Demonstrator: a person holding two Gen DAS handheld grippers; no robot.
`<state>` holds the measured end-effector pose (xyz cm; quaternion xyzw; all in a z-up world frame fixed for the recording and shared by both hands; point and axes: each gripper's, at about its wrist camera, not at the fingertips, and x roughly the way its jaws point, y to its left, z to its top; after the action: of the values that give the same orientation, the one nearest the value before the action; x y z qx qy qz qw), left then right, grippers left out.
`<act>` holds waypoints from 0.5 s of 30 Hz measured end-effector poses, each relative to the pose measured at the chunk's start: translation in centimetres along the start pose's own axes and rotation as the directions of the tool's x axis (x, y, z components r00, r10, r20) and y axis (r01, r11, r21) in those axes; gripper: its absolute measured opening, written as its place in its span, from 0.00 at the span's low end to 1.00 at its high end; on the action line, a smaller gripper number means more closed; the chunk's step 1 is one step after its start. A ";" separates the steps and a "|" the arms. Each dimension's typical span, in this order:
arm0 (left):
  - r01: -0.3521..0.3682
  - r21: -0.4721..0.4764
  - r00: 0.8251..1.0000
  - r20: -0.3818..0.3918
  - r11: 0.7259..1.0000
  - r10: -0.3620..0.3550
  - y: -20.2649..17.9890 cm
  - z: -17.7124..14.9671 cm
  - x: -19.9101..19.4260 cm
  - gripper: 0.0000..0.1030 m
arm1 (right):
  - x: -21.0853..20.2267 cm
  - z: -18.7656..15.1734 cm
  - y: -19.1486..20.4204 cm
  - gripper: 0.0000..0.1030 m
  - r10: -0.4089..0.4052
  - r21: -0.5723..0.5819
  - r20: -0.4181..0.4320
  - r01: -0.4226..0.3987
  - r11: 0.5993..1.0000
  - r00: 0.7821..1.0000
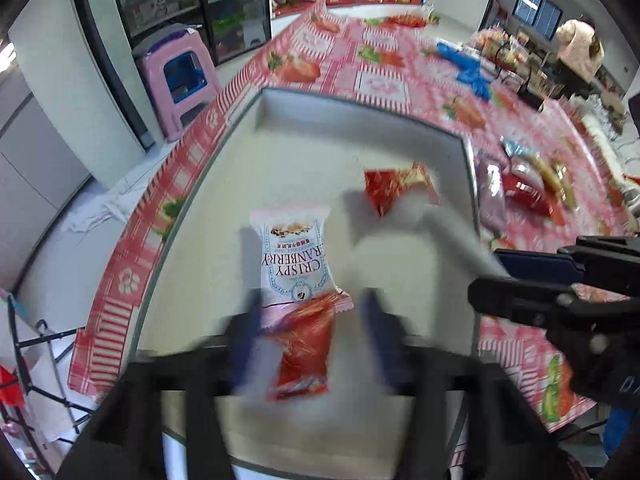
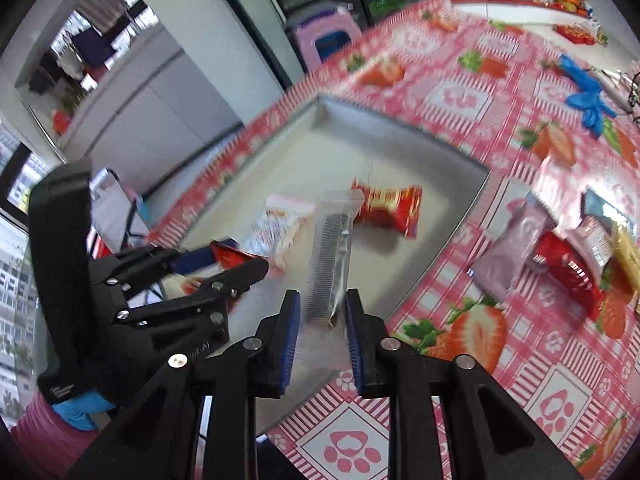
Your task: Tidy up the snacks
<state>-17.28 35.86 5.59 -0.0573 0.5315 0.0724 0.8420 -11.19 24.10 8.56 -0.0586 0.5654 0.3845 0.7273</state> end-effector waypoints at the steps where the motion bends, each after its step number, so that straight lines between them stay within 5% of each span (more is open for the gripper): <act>1: -0.008 0.005 1.000 0.011 1.000 0.008 0.0 -0.1 -0.3 0.77 | 0.5 -0.2 -0.1 0.47 -0.014 0.006 -0.020 0.014 1.000 1.000; 2: -0.023 0.014 1.000 0.020 1.000 0.022 -0.1 -0.2 -0.6 0.77 | 0.6 -0.4 -0.4 0.72 -0.027 0.012 -0.023 0.028 1.000 0.999; 4: -0.011 0.021 0.999 0.032 1.000 0.010 -0.3 -0.1 -1.5 0.77 | -0.1 -1.0 -1.5 0.87 -0.062 0.036 0.004 0.062 0.997 0.998; 15: 0.102 0.150 0.982 0.143 0.983 -0.123 -8.7 5.1 -11.0 0.79 | -11.2 -3.8 -13.0 0.87 -0.186 0.272 0.160 0.138 0.952 0.970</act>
<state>-15.80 27.56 17.87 -0.0215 0.4657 -0.0093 0.8846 -6.74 7.49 12.39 0.0265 0.5347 0.2499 0.8068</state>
